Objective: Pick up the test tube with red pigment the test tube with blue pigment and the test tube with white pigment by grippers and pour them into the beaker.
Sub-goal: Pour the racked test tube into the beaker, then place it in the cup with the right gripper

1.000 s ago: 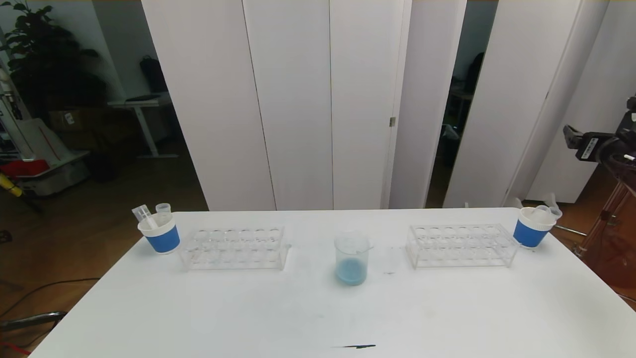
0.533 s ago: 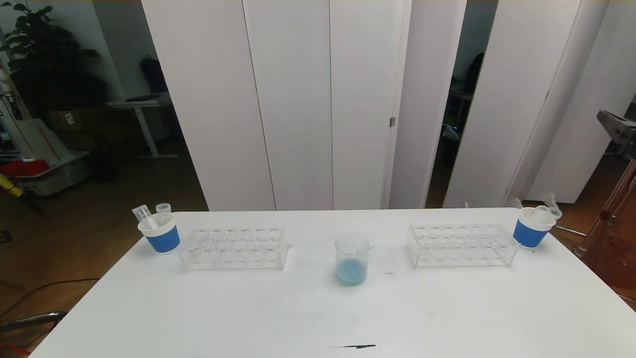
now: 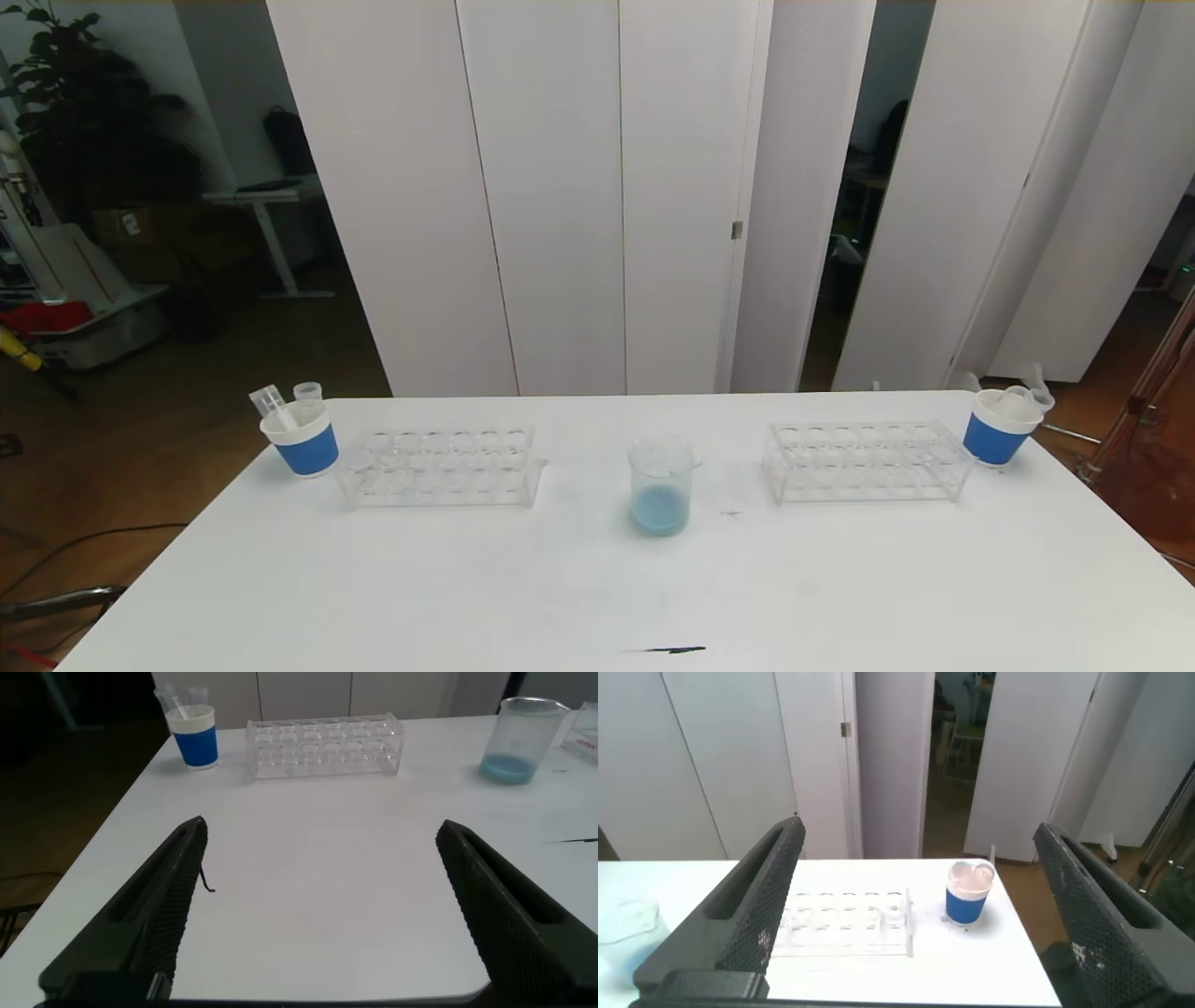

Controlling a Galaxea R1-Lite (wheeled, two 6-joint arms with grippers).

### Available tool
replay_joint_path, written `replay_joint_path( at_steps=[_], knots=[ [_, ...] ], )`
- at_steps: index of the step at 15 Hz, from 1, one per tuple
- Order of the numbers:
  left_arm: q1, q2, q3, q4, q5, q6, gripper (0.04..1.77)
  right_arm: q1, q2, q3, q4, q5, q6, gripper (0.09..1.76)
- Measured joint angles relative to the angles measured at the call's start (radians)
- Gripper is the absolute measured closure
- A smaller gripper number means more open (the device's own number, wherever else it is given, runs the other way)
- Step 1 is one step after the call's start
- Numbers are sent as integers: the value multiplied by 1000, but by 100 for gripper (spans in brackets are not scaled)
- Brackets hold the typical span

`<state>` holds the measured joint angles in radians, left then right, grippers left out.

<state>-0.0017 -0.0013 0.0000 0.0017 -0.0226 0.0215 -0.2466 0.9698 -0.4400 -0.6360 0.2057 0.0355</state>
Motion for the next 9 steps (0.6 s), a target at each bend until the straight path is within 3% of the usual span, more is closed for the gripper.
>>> replay_joint_path(
  at_steps=[5, 9],
  knots=[
    [0, 0, 0, 0, 0, 0, 6, 169, -377, 111, 319, -48, 16, 10],
    [0, 0, 0, 0, 0, 0, 6, 238, -641, 162, 590, -86, 18, 10]
  ],
)
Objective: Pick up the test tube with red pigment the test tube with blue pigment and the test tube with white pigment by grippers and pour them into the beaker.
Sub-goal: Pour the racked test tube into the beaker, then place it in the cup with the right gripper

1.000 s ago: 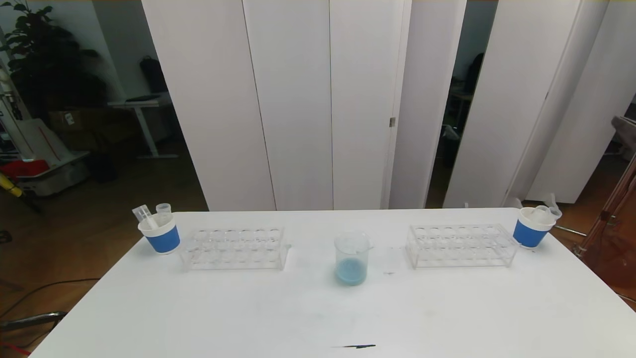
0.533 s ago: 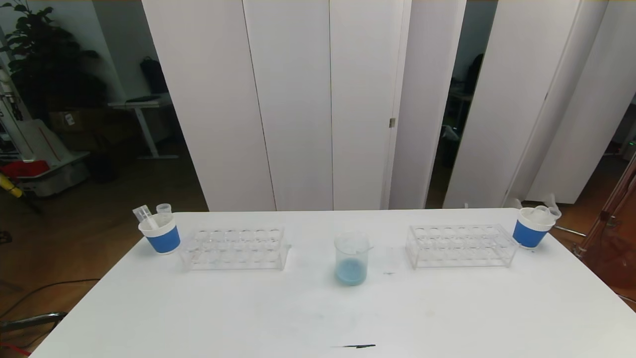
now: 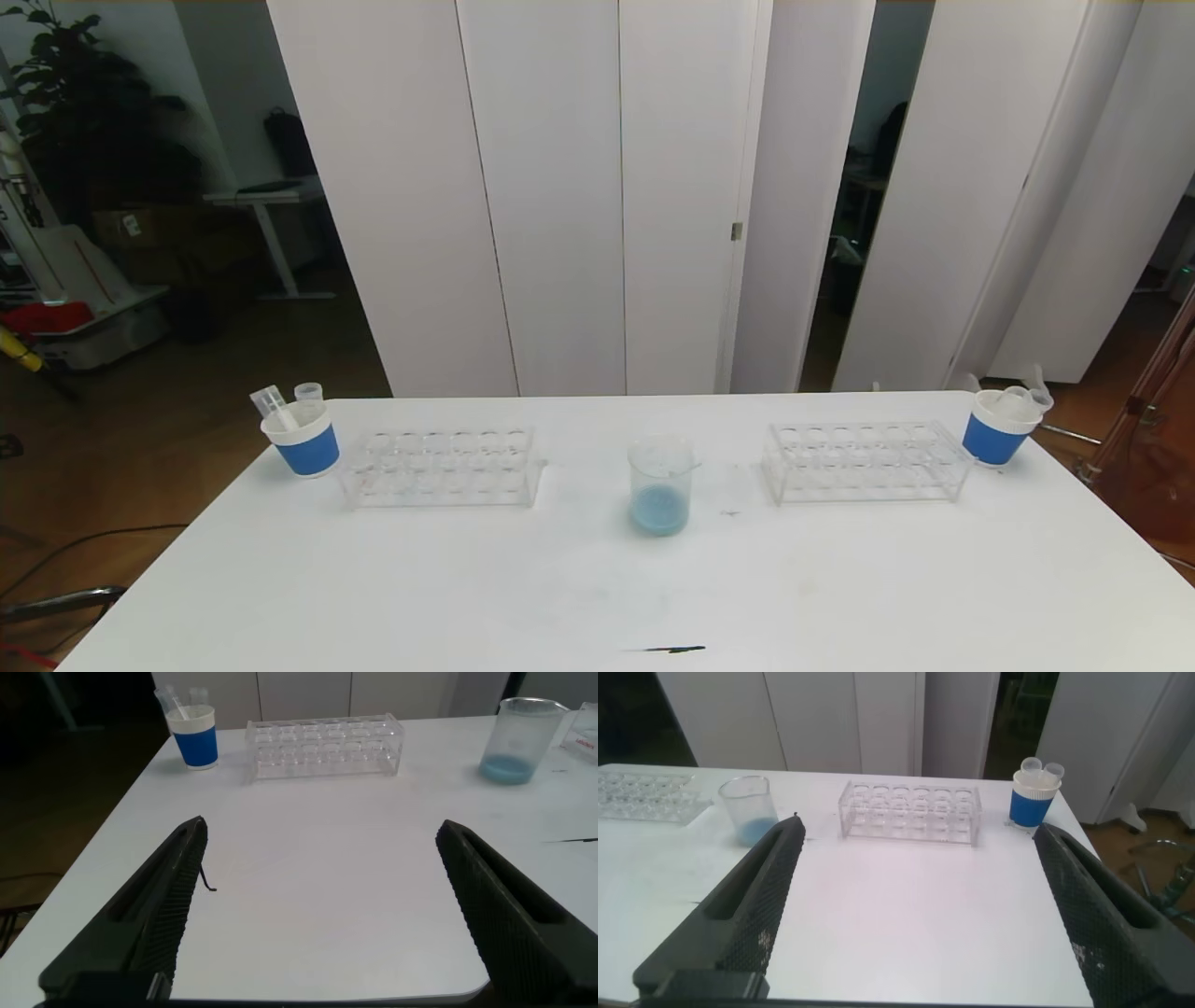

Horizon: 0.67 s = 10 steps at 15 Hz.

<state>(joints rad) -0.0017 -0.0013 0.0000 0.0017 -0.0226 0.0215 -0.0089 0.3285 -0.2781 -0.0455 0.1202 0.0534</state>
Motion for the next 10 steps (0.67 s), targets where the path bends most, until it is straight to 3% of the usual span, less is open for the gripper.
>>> replay_joint_path(
  at_steps=[6, 10],
  knots=[
    [0, 0, 0, 0, 0, 0, 6, 11, -205, 195, 51, -42, 1, 10],
    [0, 0, 0, 0, 0, 0, 6, 9, -292, 225, 111, -55, -2, 10]
  ],
)
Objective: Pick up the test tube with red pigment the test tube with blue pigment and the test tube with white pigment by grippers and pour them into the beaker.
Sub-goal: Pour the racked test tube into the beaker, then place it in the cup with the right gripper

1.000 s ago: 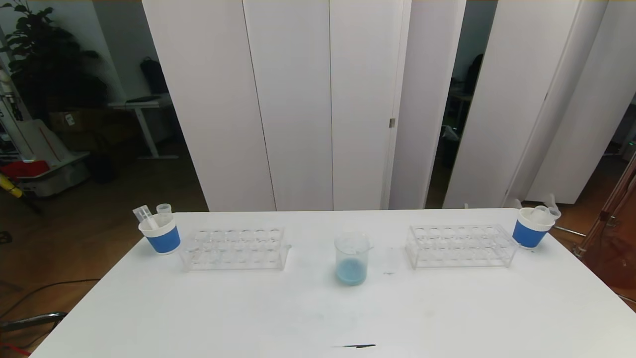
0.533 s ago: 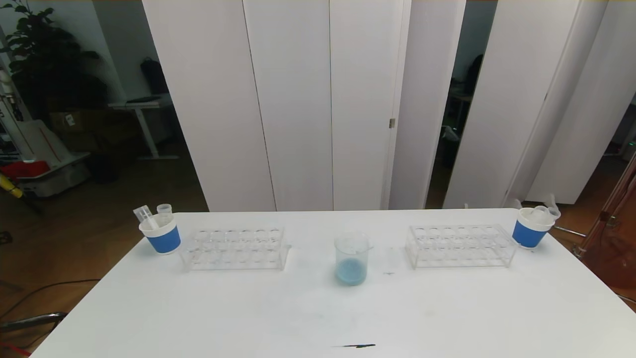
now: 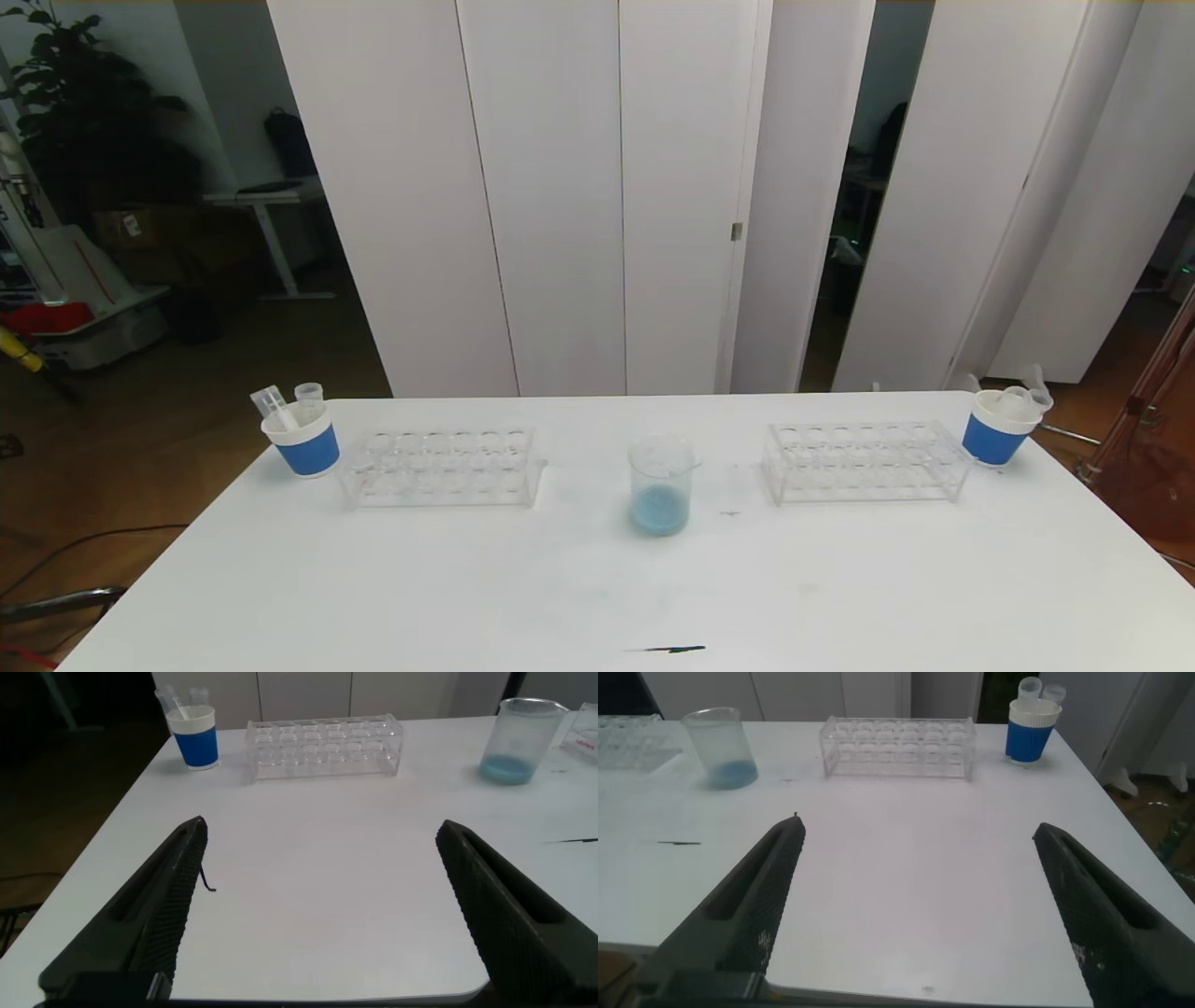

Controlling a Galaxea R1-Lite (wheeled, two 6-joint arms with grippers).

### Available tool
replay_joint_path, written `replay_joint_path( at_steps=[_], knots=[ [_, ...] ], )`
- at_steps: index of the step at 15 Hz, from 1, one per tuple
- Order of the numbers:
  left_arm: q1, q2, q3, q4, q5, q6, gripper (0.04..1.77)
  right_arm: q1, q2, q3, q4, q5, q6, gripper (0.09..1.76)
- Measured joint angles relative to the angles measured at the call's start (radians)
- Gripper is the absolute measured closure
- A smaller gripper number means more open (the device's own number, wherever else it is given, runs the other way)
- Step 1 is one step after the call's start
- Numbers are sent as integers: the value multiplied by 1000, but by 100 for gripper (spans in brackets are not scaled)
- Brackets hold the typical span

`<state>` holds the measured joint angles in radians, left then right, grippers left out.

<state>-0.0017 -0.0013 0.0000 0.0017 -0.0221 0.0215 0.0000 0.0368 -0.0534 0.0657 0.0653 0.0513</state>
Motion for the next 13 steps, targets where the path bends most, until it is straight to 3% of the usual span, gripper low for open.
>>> replay_joint_path(
  at_steps=[4, 13],
  knots=[
    [0, 0, 0, 0, 1, -1, 6, 0, -34, 17, -3, -81, -14, 10],
    [0, 0, 0, 0, 1, -1, 6, 0, -38, 36, -42, -75, -26, 10]
  ],
)
